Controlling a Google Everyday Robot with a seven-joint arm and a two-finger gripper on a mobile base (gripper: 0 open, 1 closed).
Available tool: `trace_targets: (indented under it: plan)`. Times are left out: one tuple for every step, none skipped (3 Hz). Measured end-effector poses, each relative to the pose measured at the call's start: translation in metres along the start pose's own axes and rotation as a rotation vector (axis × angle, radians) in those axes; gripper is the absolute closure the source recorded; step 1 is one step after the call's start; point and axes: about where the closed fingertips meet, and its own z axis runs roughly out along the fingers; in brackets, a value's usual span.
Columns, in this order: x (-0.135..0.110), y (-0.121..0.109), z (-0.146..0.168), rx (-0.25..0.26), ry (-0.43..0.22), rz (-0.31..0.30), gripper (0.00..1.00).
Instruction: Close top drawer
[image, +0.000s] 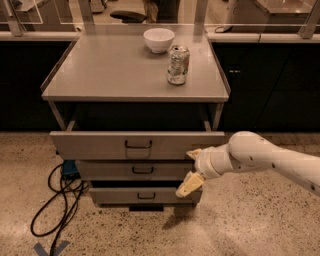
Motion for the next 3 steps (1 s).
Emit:
trace_targets:
  plan:
    - [-0.007, -0.011, -0.001, 0.02, -0.008, -0.014, 0.0]
    - [-0.046, -0.059, -0.01, 0.107, -0.05, -0.072, 0.0]
    - [-0.046, -0.059, -0.01, 0.107, -0.05, -0.072, 0.0]
